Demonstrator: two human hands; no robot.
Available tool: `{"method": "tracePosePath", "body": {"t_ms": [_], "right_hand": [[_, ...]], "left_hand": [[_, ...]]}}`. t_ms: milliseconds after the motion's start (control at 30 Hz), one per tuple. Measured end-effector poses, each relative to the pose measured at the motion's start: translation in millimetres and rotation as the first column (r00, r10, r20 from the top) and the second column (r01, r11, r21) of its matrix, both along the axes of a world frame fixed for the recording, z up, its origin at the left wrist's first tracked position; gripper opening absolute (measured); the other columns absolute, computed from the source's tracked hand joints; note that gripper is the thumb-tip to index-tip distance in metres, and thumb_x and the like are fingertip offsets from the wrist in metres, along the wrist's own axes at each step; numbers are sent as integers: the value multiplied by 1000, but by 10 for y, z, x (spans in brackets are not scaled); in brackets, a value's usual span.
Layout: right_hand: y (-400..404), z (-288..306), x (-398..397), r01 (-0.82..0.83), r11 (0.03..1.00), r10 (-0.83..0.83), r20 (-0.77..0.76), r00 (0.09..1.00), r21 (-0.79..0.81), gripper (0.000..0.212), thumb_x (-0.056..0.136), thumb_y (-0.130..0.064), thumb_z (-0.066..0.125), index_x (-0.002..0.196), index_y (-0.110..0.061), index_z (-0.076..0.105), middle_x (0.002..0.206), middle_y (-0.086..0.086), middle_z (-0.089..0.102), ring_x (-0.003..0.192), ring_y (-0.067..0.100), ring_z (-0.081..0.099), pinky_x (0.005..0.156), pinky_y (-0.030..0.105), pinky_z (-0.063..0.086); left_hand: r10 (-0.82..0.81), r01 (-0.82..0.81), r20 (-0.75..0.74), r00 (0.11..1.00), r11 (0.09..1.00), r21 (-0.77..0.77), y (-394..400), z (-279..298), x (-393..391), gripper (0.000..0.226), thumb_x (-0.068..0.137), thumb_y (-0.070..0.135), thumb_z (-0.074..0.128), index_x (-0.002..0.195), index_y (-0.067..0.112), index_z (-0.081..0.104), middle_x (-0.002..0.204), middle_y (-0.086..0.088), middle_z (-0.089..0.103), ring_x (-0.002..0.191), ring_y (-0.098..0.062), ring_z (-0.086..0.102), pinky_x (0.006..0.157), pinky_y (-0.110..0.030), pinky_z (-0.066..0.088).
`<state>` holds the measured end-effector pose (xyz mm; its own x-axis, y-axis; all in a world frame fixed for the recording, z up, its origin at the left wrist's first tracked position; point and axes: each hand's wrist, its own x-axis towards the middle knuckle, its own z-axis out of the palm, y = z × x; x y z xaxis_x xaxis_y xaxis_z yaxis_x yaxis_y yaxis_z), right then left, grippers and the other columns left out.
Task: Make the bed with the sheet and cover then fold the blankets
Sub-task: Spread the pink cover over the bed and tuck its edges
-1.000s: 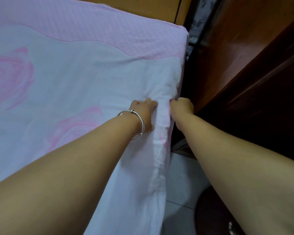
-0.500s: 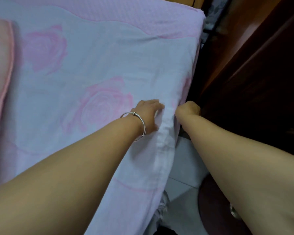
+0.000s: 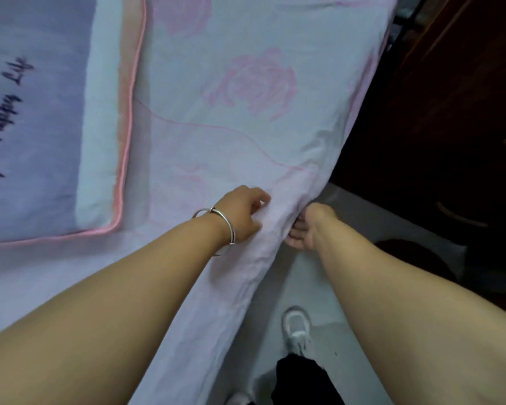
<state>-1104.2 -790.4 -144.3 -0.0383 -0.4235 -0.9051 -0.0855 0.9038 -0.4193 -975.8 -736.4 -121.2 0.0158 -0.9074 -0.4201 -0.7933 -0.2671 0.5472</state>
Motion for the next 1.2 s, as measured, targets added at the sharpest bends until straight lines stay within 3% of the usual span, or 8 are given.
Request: {"method": "tracePosePath", "body": {"t_ms": [167,433,600,767,833,933,1033,1200], "right_hand": [[468,-41,-60,-13,999,15,74,997,-31,33,93,-4,34,66,-13,51,29,-3,50,43,13,50,39,15,43],[674,-35,-196,47,999,-46,330,943,3,28,94,-4,34,76,-10,54,65,3,57,59,14,48,39,14,44],[772,-46,-293,-207,978,185,399,898,15,15,89,-14,41,82,-13,54,84,6,59,76,22,56,70,36,47],[888,-66,-358,59,995,-86,459,884,75,23,86,4,33,88,-4,55,88,14,61,77,25,60,59,33,59],[910,-70,-375,186,976,-218,540,813,115,27,84,7,30,87,-1,55,85,16,63,73,27,63,51,32,59],[931,-51,-302,283,946,-320,585,746,157,27,90,6,28,81,0,53,75,16,62,54,27,67,40,31,54],[1015,-42,-219,228,957,-289,613,735,178,26,96,3,32,84,0,55,62,13,65,38,19,64,35,23,50],[1236,51,-153,-69,990,-20,617,787,121,24,98,-4,39,86,-9,59,67,3,65,36,7,59,28,12,40]], "left_hand": [[275,-286,-140,951,956,-61,617,10,-174,37,82,-3,51,116,10,61,113,-11,63,105,-24,60,90,-20,41],[586,-610,-172,792,768,-194,1103,-45,-580,33,82,-6,45,108,7,62,110,-9,62,98,-19,57,72,-8,30],[669,-698,-255,698,715,-32,1344,-69,-948,20,82,-1,53,95,7,67,101,-9,69,93,-21,61,80,-14,41],[809,-765,-200,553,588,261,1557,-251,-1177,27,90,11,54,115,7,64,119,-8,65,112,-23,59,93,-22,41],[901,-821,-202,385,434,372,1633,-347,-1215,34,91,8,52,124,3,57,114,-8,61,105,-21,58,88,-26,43],[945,-794,-274,-176,28,607,1728,-456,-1260,35,92,1,46,126,-3,52,102,-7,50,85,-17,52,73,-26,45],[460,-631,-493,-738,-213,746,1758,-385,-1261,41,92,-11,36,128,5,47,115,-11,53,76,-13,55,60,-24,55],[-98,-498,-533,-840,-248,831,1900,-136,-1177,34,93,-8,37,112,15,56,86,-1,61,78,-11,57,50,-19,56]]}}
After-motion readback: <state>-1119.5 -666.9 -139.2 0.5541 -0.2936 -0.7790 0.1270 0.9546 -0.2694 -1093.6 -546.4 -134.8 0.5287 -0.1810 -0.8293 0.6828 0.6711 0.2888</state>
